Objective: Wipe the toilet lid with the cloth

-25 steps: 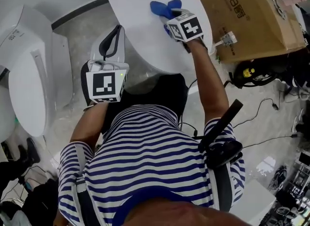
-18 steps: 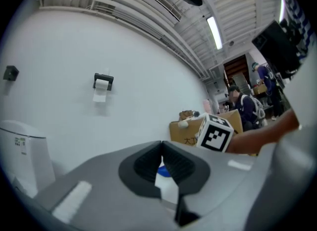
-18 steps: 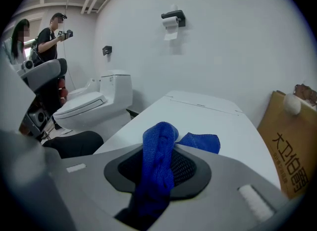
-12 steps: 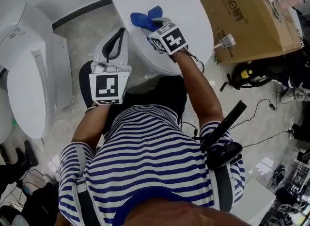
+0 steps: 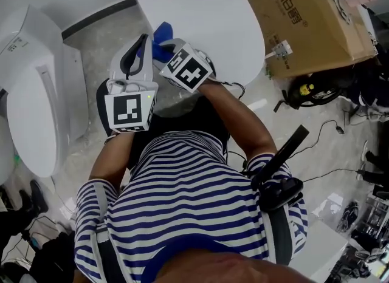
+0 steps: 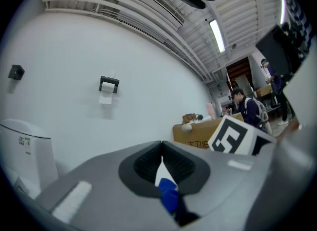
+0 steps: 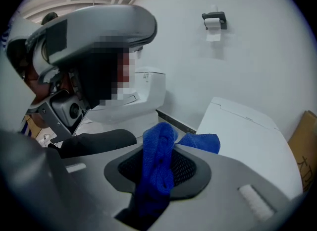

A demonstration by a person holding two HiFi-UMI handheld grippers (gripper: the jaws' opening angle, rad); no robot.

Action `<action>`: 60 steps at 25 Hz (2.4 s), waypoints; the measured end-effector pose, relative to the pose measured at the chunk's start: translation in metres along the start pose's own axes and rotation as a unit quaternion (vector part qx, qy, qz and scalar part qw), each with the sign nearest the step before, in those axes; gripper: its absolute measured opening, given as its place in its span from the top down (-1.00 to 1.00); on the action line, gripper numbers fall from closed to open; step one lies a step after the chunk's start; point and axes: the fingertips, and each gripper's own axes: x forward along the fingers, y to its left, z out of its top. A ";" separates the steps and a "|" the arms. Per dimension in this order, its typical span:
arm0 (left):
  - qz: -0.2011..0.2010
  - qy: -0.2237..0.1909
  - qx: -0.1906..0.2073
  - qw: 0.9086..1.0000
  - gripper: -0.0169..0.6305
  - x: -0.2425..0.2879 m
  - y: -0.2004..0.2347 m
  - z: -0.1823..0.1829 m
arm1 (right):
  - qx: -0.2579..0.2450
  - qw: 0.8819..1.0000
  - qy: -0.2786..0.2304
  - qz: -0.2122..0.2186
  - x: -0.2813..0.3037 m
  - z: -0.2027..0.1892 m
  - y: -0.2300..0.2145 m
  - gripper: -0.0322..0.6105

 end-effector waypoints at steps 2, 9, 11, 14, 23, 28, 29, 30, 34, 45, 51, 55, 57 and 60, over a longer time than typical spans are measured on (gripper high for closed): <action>-0.001 -0.002 -0.001 1.000 0.94 0.000 -0.001 0.001 | 0.001 1.000 -0.009 0.005 0.000 0.003 0.004 0.53; -0.015 0.003 -0.004 1.000 0.94 0.011 -0.010 -0.006 | 0.043 0.995 -0.051 -0.070 -0.057 0.008 -0.057 0.53; -0.018 0.009 -0.006 1.000 0.94 0.017 -0.013 -0.011 | 0.057 0.990 -0.064 -0.110 -0.089 0.002 -0.085 0.53; -0.025 0.015 -0.008 1.000 0.94 0.024 -0.020 -0.015 | 0.077 0.979 -0.080 -0.172 -0.142 -0.015 -0.126 0.53; -0.042 0.019 -0.013 0.999 0.94 0.035 -0.043 -0.017 | 0.118 0.933 -0.084 -0.329 -0.260 -0.089 -0.211 0.53; -0.044 0.021 -0.014 0.999 0.94 0.037 -0.049 -0.017 | 0.137 0.935 -0.034 -0.327 -0.246 -0.142 -0.235 0.53; -0.044 0.021 -0.014 0.999 0.94 0.037 -0.050 -0.017 | 0.141 0.937 -0.022 -0.320 -0.238 -0.152 -0.236 0.53; -0.045 0.021 -0.014 0.999 0.94 0.038 -0.052 -0.017 | 0.143 0.938 -0.009 -0.315 -0.229 -0.161 -0.237 0.53; -0.045 0.024 -0.012 0.999 0.94 0.037 -0.056 -0.017 | 0.154 0.943 0.022 -0.293 -0.203 -0.184 -0.234 0.53; -0.044 0.023 -0.008 0.999 0.94 0.033 -0.054 -0.019 | 0.143 0.956 0.023 -0.253 -0.175 -0.169 -0.200 0.53; -0.040 0.021 -0.009 0.999 0.94 0.030 -0.054 -0.018 | 0.119 0.970 0.022 -0.213 -0.149 -0.143 -0.162 0.53; -0.033 0.021 -0.009 0.999 0.94 0.026 -0.047 -0.019 | 0.096 0.978 0.017 -0.185 -0.126 -0.122 -0.132 0.53; -0.031 0.021 -0.010 0.999 0.94 0.025 -0.045 -0.019 | 0.088 0.982 0.014 -0.168 -0.115 -0.111 -0.118 0.53; -0.028 0.021 -0.010 0.999 0.94 0.023 -0.040 -0.020 | 0.076 0.986 0.010 -0.145 -0.100 -0.093 -0.094 0.53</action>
